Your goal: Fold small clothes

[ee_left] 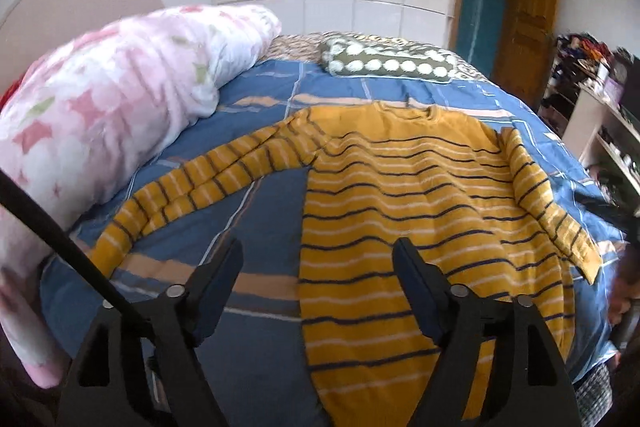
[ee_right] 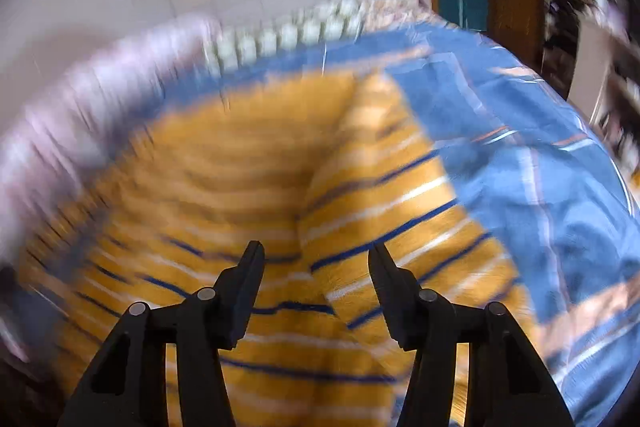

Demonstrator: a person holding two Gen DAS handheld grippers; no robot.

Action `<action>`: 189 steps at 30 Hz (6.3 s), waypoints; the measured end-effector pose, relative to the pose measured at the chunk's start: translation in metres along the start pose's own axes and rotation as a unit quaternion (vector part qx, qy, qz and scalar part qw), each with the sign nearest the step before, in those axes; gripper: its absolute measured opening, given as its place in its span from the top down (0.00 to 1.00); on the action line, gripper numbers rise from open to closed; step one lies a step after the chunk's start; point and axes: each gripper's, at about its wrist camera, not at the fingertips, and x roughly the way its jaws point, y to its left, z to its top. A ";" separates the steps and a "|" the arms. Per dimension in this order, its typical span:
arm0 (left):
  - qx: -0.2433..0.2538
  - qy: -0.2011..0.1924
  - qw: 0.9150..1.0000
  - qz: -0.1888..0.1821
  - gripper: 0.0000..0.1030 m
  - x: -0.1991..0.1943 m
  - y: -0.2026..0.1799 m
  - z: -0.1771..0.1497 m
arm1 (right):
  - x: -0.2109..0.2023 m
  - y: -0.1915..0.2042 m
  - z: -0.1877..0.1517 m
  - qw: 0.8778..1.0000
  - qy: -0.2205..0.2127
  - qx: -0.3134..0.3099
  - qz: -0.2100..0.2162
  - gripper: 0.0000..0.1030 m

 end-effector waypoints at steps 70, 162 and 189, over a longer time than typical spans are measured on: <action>-0.219 0.198 0.903 -0.313 0.39 0.102 0.035 -0.043 | 0.024 -0.035 -0.097 0.934 0.179 0.202 0.234 0.44; -0.172 0.028 0.965 -0.196 0.31 -0.020 0.129 -0.068 | 0.163 0.229 0.004 0.966 0.155 -0.205 0.008 0.94; -0.293 -0.033 0.951 -0.090 0.31 -0.070 0.253 -0.119 | 0.078 0.439 -0.140 0.863 0.220 -0.367 0.270 0.52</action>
